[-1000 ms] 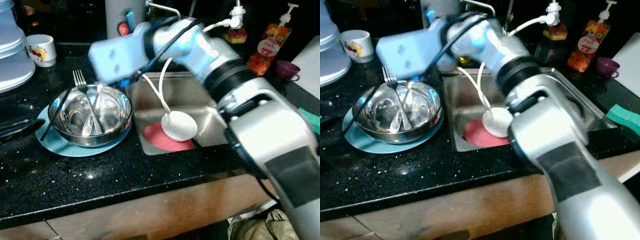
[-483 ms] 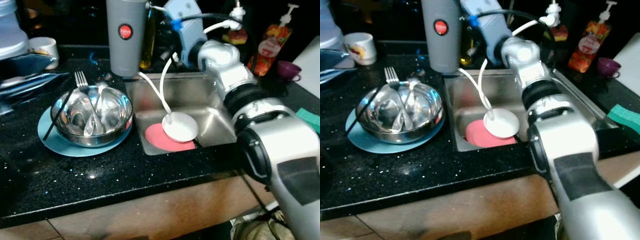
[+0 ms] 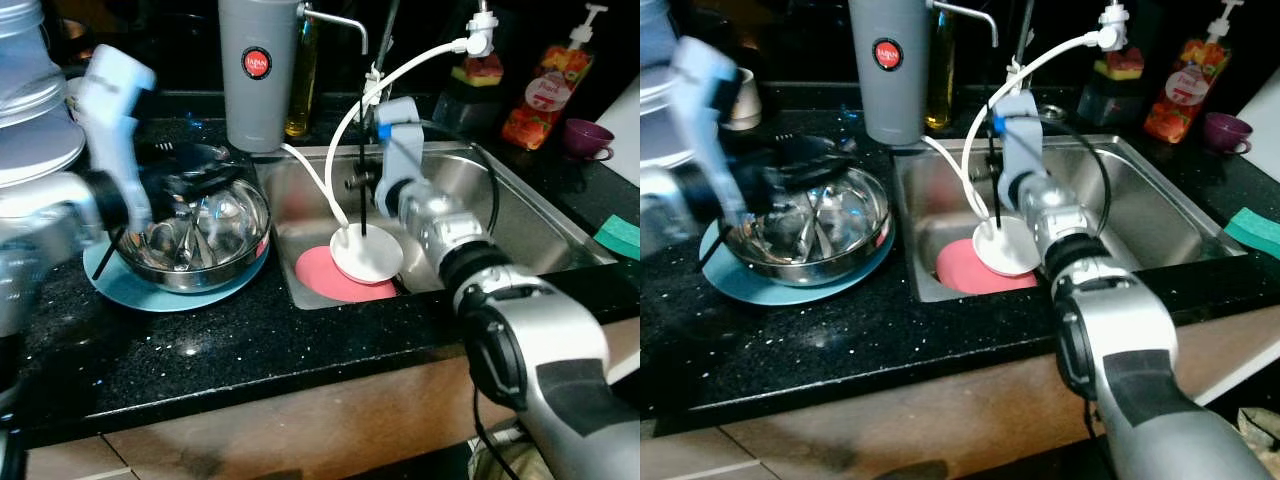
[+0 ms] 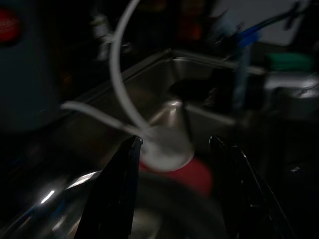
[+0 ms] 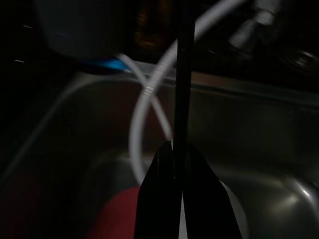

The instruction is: Kitchen organization

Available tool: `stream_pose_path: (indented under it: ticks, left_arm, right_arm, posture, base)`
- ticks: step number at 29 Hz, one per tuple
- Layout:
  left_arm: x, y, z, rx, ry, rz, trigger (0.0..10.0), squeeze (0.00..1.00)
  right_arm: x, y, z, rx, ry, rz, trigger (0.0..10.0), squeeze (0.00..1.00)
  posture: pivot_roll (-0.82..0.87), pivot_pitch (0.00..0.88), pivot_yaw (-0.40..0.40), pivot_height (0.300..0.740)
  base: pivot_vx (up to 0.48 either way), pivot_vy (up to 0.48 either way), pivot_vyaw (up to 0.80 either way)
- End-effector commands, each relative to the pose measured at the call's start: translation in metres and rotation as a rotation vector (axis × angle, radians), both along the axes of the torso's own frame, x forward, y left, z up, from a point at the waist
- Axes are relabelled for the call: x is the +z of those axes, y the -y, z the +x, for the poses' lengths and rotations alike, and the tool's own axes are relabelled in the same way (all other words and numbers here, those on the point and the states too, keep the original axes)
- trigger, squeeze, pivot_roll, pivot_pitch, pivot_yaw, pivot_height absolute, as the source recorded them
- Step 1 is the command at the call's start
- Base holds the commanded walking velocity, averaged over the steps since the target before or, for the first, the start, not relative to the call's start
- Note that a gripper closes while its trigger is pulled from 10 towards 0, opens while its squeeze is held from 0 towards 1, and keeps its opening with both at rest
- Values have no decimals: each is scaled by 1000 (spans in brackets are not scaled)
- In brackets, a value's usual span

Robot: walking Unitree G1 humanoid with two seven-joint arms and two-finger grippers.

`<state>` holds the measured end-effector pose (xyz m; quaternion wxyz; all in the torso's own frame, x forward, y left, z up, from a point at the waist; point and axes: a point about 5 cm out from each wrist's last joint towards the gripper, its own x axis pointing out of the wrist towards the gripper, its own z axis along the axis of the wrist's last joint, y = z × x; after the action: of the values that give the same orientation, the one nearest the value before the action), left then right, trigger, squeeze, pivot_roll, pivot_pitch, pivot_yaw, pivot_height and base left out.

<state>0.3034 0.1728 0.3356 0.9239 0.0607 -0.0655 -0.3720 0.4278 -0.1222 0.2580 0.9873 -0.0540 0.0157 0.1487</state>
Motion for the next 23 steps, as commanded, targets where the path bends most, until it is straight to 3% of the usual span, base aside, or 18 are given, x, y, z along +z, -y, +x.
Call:
stream_pose_path:
  ticks: [1, 3, 4, 5, 6, 7, 8, 16, 19, 21, 22, 23]
  left_arm:
    - [1, 15, 3, -70, -10, 21, 10000, 0]
    - [0, 21, 4, -99, -29, 32, 10000, 0]
    - [-1, 24, 4, -114, -40, 38, 10000, 0]
    - [-2, 26, 5, -126, -48, 42, 10000, 0]
    - [-3, 29, 7, -137, -59, 50, 10000, 0]
    - [-3, 31, 7, -144, -65, 55, 10000, 0]
    - [-5, 35, 11, -158, -86, 86, 10000, 0]
    - [-17, 27, 19, -116, -180, 240, 10000, 0]
    - [-19, 25, 19, -116, -189, 257, 10000, 0]
    - [-20, 24, 19, -118, -197, 270, 10000, 0]
    - [-21, 24, 18, -125, -197, 283, 10000, 0]
    - [-21, 24, 18, -127, -197, 287, 10000, 0]
  right_arm:
    - [-17, 5, -2, -26, -56, 1, 118, 0]
    - [-24, 6, -3, -27, -81, -6, 118, 0]
    - [-29, 5, -3, -25, -96, -3, 2157, 0]
    - [-32, 5, -4, -23, -108, -4, 2392, 0]
    - [-36, 5, -5, -23, -119, 0, 4275, 0]
    - [-38, 5, -5, -24, -125, 3, 4275, 0]
    - [-42, 5, -6, -24, -147, 20, 10000, 0]
    - [-56, 1, -10, 10, -232, 43, 10000, 0]
    - [-57, -1, -10, 15, -238, 45, 10000, 0]
    - [-58, -3, -11, 34, -249, 49, 10000, 55]
    - [-58, -4, -11, 39, -252, 47, 10000, 1000]
    - [-58, -5, -11, 39, -252, 46, 10000, 1000]
  posture:
    - [58, 93, -83, 740]
    - [58, 93, -83, 740]
    - [60, 94, -77, 740]
    - [60, 96, -72, 740]
    - [59, 97, -70, 740]
    - [59, 97, -70, 740]
    - [56, 96, -64, 740]
    - [59, 97, -56, 740]
    - [59, 96, -55, 740]
    - [59, 96, -55, 740]
    - [62, 95, -58, 740]
    - [62, 95, -58, 740]
  base:
    - [0, 0, 0]
    - [0, 0, 0]
    - [0, 0, 0]
    - [0, 0, 0]
    - [0, 0, 0]
    - [0, 0, 0]
    - [0, 0, 0]
    - [0, 0, 0]
    - [0, 0, 0]
    - [0, 0, 0]
    - [0, 0, 0]
    - [0, 0, 0]
